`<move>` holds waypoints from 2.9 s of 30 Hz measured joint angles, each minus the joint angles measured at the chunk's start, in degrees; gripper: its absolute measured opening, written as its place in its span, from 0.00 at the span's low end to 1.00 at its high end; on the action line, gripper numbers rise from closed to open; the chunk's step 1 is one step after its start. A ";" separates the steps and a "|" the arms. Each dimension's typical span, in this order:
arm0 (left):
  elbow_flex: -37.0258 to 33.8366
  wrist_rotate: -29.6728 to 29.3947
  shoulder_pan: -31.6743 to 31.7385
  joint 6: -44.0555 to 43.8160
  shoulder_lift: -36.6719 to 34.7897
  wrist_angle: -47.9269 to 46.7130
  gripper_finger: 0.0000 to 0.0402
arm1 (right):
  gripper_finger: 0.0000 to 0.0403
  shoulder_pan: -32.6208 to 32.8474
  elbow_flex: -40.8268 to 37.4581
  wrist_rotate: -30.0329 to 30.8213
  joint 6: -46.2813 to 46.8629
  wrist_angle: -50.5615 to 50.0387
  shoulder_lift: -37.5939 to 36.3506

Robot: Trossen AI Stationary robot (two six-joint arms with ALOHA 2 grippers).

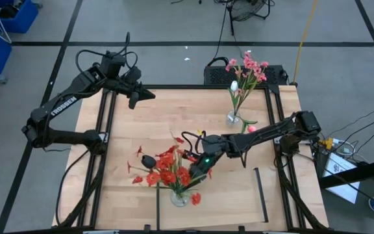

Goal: Pick and place flowers into a vace then onto a shelf
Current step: Put the transparent vase with flowers on the shelf

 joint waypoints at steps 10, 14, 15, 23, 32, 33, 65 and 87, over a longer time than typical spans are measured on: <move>0.00 0.01 0.00 1.61 0.00 0.00 0.05 | 0.47 -0.02 0.00 -3.54 -1.39 -1.31 -0.07; 0.00 -0.01 0.00 2.47 0.00 0.00 0.05 | 0.46 -0.05 0.00 -5.21 -3.80 -2.05 -0.09; 0.00 -0.01 0.00 2.55 0.00 0.00 0.05 | 0.45 -0.23 0.00 -5.24 -4.77 -2.52 -0.09; 0.00 -0.01 0.00 2.61 0.00 -0.17 0.05 | 0.45 -1.23 -0.02 -8.88 -7.56 -6.51 -0.09; 0.00 -0.03 0.00 4.06 0.00 -1.31 0.05 | 0.44 -2.53 -0.07 -6.76 -14.44 -14.74 -1.51; 0.00 -0.02 0.02 4.31 0.00 -1.31 0.05 | 0.44 -2.78 -0.07 -6.82 -14.73 -15.58 -1.64; 0.00 -11.11 0.48 2.85 0.00 5.53 0.05 | 0.42 -10.71 -45.80 35.11 -4.56 -3.60 -51.67; 0.00 -22.21 0.46 -1.46 0.39 5.73 0.05 | 0.42 -11.01 -67.65 36.23 10.63 22.76 -58.82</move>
